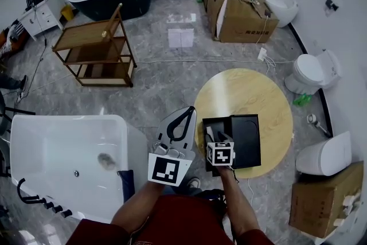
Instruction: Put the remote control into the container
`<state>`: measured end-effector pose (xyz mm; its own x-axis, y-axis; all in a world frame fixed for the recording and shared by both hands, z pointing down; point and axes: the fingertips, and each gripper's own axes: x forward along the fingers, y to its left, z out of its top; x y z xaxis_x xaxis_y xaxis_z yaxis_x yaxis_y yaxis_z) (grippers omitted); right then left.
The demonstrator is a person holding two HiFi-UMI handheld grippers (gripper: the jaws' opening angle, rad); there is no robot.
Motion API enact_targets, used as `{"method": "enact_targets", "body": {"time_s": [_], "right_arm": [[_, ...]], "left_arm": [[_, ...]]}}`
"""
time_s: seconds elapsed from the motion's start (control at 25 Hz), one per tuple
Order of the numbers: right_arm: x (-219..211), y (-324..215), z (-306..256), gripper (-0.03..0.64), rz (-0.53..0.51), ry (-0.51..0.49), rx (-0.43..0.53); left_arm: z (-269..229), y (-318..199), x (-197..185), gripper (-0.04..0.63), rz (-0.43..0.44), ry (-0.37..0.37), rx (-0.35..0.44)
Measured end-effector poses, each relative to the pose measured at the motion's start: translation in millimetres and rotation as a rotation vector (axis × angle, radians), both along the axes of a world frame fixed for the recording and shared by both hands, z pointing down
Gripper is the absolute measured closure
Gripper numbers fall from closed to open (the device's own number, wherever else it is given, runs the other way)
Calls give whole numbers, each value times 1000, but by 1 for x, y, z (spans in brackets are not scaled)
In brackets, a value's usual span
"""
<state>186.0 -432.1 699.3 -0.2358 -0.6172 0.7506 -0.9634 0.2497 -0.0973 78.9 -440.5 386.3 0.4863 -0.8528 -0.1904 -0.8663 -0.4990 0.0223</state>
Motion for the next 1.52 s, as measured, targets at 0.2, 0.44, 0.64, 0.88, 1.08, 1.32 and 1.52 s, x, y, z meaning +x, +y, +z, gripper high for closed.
{"method": "enact_targets", "body": {"time_s": [0.2, 0.44, 0.64, 0.88, 1.08, 1.32, 1.52], "right_arm": [[3, -7, -34, 426, 9, -39, 83], [9, -14, -103, 426, 41, -92, 244], [13, -15, -177, 426, 50, -117, 441], [16, -1, -257, 425, 31, -96, 638], [19, 18, -313, 425, 39, -90, 779], [18, 37, -350, 425, 11, -57, 911], [20, 43, -358, 425, 36, -61, 941]], "left_arm": [[-1, -2, 1, 580, 5, 9, 0], [-7, -2, 4, 580, 16, 11, 6], [-11, -3, 7, 580, 21, 16, 7], [-19, -2, 10, 580, 25, 19, 16], [-26, 2, 10, 580, 29, 23, 19], [-30, 6, 14, 580, 39, 18, 20], [-32, 9, 19, 580, 47, 16, 16]]}}
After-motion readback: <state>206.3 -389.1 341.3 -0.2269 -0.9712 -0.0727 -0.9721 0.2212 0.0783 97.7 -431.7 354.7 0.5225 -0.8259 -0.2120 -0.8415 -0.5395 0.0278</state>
